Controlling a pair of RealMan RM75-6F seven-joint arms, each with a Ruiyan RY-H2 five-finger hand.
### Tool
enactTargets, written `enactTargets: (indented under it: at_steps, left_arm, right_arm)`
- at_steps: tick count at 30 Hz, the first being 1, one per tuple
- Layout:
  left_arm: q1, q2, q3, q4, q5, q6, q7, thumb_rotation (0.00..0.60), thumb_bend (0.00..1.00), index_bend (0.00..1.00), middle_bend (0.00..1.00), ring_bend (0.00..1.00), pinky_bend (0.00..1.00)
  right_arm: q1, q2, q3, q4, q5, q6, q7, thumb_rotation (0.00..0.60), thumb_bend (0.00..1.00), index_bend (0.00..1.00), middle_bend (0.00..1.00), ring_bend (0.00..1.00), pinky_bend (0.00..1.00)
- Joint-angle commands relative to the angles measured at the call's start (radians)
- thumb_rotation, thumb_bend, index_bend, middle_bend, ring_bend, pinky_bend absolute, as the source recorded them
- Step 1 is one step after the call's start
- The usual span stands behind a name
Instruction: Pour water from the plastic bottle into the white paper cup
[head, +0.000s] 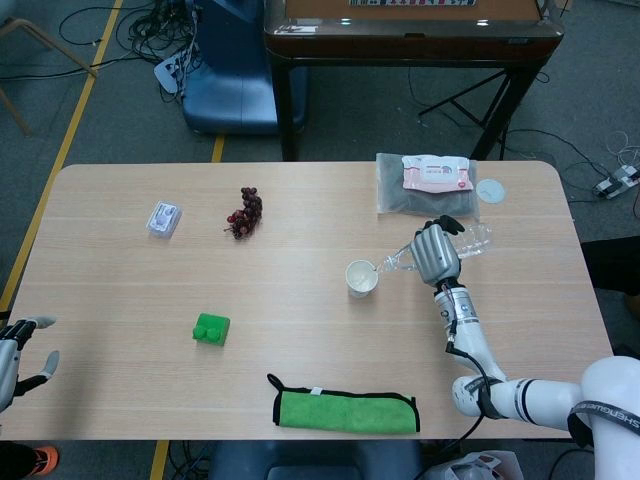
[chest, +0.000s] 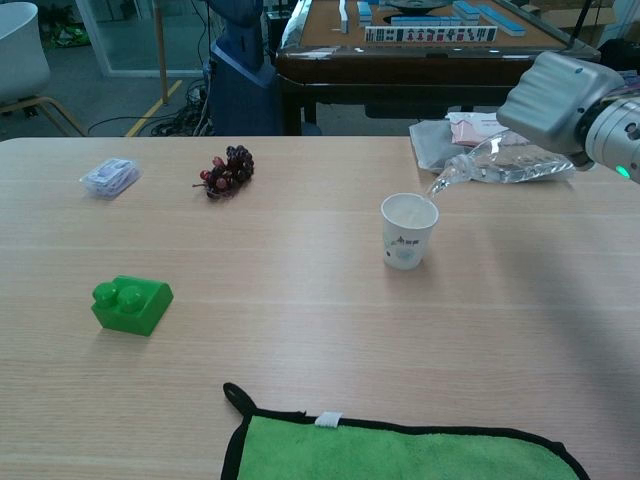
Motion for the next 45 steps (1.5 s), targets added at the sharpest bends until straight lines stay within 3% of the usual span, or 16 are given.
enactTargets:
  at_steps: [1, 14, 19, 34, 45]
  left_arm:
    - [0.0, 0.0, 0.0, 0.0, 0.0, 0.001, 0.0, 0.6, 0.32, 0.32, 0.35, 0.38, 0.55]
    - [0.001, -0.003, -0.001, 0.002, -0.001, 0.004, 0.009, 0.6, 0.32, 0.32, 0.35, 0.38, 0.55]
    - [0.001, -0.003, -0.001, 0.002, -0.002, 0.003, 0.01, 0.6, 0.32, 0.32, 0.35, 0.38, 0.55]
    - [0.001, -0.003, -0.003, 0.002, -0.012, -0.004, 0.011, 0.6, 0.32, 0.32, 0.35, 0.38, 0.55]
    - [0.0, -0.006, -0.002, 0.001, -0.007, -0.002, 0.021, 0.6, 0.32, 0.32, 0.35, 0.38, 0.55]
  right_arm:
    - [0.001, -0.003, -0.002, 0.002, -0.001, 0.004, -0.007, 0.6, 0.38, 0.57, 0.6, 0.5, 0.54]
    - [-0.003, -0.009, -0.004, 0.017, -0.004, 0.014, -0.015, 0.6, 0.38, 0.57, 0.6, 0.5, 0.54]
    - [-0.017, -0.02, 0.013, 0.024, -0.002, 0.002, 0.051, 0.6, 0.38, 0.57, 0.6, 0.5, 0.54]
    - [-0.095, -0.063, 0.059, 0.104, -0.101, -0.119, 0.489, 0.6, 0.38, 0.57, 0.6, 0.5, 0.54]
    - [-0.208, -0.045, 0.079, 0.118, -0.287, -0.137, 0.978, 0.6, 0.38, 0.57, 0.59, 0.5, 0.55]
